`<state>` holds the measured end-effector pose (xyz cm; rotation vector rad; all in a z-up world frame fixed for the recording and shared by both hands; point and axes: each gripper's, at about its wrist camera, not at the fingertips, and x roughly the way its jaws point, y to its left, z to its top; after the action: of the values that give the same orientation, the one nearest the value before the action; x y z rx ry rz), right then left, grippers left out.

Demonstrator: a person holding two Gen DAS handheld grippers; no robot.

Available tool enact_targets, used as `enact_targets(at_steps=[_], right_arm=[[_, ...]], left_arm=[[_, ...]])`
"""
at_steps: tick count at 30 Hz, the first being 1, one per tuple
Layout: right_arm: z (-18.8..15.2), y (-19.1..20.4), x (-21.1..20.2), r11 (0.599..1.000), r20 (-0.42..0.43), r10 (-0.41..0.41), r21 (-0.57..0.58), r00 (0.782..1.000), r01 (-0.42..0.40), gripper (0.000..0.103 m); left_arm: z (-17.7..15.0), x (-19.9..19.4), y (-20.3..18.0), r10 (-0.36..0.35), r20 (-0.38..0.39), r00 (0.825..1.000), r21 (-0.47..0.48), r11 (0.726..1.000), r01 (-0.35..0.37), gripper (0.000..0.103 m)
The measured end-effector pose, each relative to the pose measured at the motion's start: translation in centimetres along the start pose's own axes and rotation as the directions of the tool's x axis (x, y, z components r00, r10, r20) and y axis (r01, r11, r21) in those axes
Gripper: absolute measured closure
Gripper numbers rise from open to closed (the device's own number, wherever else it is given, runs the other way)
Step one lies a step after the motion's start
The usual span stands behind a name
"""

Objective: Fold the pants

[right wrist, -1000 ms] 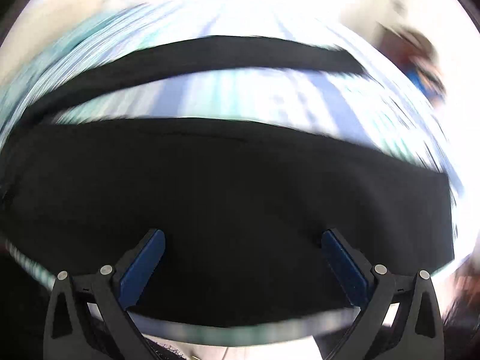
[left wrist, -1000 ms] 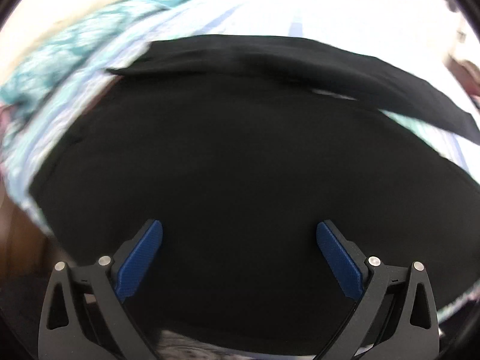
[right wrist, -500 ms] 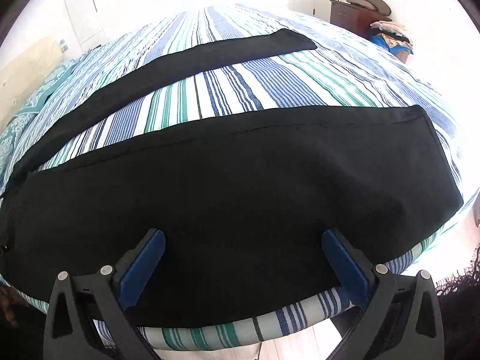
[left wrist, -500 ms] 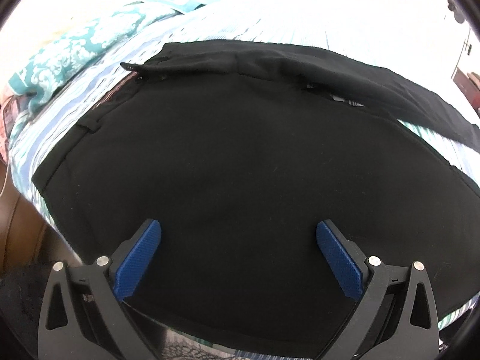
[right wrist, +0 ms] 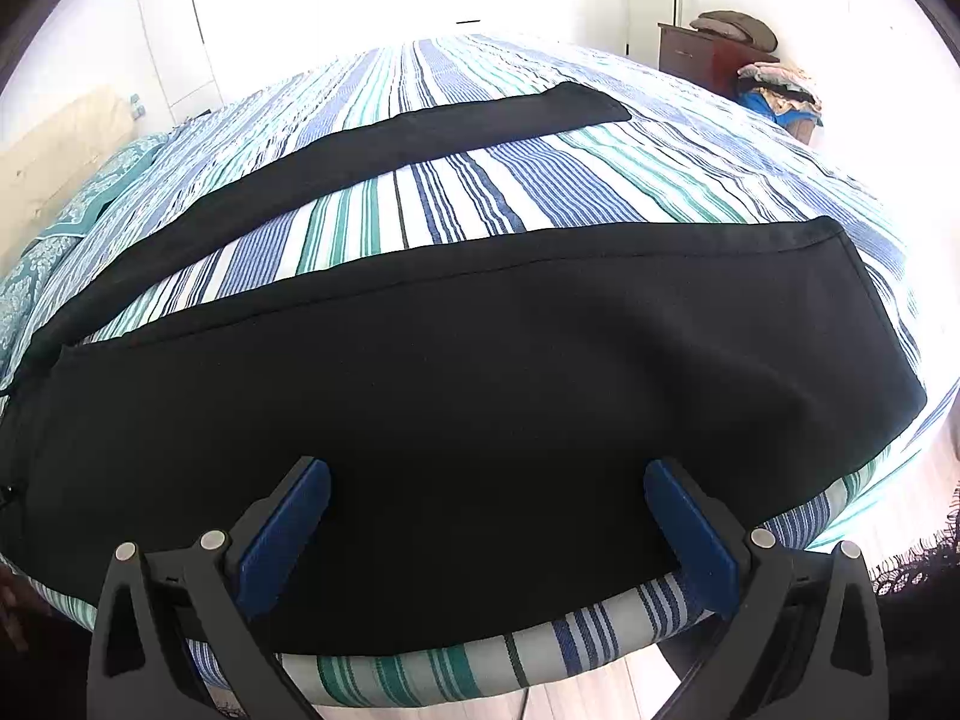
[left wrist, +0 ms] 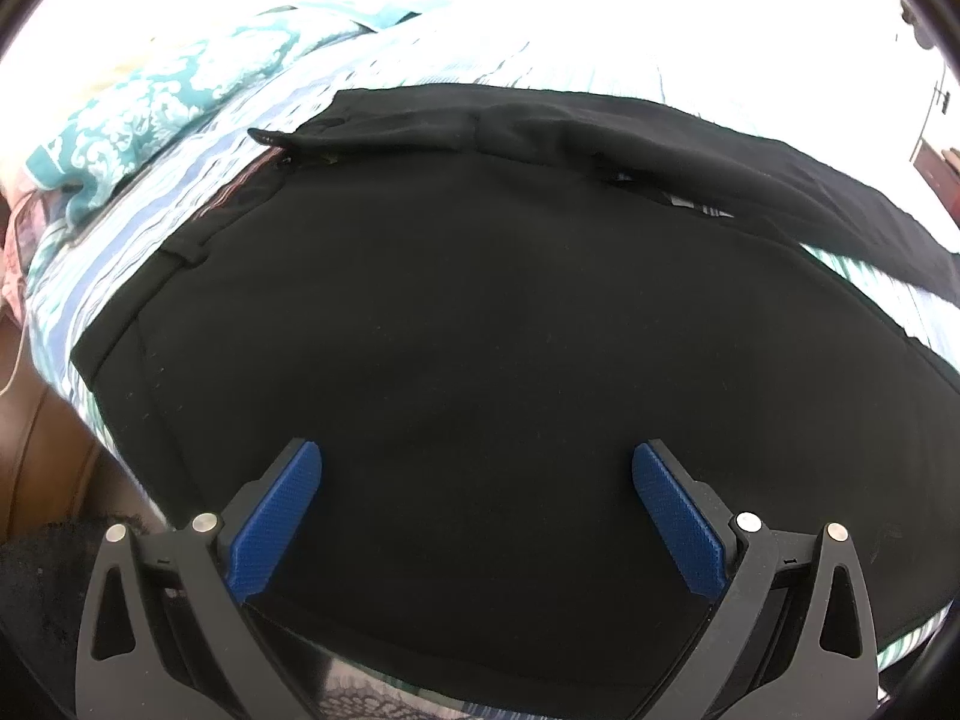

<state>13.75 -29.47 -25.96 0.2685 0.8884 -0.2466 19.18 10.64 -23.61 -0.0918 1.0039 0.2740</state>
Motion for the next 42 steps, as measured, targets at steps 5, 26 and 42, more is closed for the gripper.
enact_targets(at_steps=[5, 26, 42], right_arm=[[0.2, 0.2, 0.0, 1.0, -0.026, -0.004, -0.019, 1.0, 0.003, 0.0], [4.8, 5.8, -18.9, 0.956, 0.422, 0.205, -0.278, 0.883, -0.089, 0.0], [0.9, 7.0, -17.1, 0.937, 0.358, 0.226, -0.333, 0.906, -0.102, 0.0]], left_arm=[[0.5, -0.8, 0.2, -0.01, 0.008, 1.0, 0.014, 1.0, 0.01, 0.001], [1.5, -19.6, -2.9, -0.279, 0.341, 0.898, 0.083, 0.96, 0.267, 0.001], [-2.0, -14.6, -3.1, -0.207, 0.272, 0.94, 0.082, 0.978, 0.192, 0.001]])
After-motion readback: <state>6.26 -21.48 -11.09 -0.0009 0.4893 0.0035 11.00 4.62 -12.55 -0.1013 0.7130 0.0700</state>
